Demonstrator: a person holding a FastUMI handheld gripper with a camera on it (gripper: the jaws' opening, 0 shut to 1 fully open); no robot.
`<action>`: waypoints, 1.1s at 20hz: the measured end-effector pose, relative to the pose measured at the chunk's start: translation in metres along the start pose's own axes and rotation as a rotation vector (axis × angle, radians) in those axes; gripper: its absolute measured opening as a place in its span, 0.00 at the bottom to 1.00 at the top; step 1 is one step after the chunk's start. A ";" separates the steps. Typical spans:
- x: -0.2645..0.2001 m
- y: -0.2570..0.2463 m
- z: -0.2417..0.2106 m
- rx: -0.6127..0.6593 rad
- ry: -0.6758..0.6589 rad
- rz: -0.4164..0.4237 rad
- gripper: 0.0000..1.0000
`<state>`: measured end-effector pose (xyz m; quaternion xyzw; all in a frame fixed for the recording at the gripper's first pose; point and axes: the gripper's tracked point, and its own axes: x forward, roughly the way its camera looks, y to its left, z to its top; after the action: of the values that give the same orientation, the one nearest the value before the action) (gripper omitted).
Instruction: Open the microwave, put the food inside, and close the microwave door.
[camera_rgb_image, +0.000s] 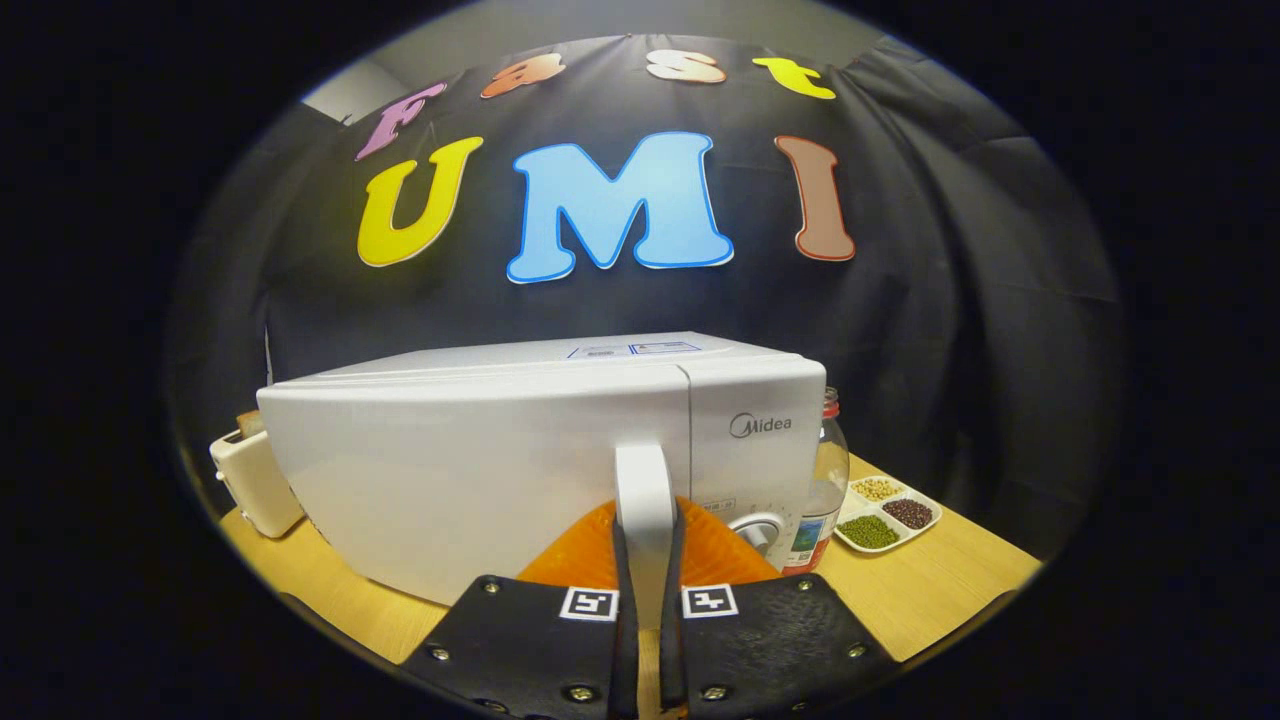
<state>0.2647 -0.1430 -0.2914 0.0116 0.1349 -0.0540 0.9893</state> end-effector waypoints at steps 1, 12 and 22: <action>-0.002 0.000 -0.001 0.006 0.004 0.003 0.09; -0.140 0.042 -0.025 -0.060 -0.025 0.107 0.09; -0.246 0.155 -0.049 -0.077 -0.089 0.283 0.08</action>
<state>0.0328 0.0380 -0.2709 -0.0096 0.0899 0.0909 0.9917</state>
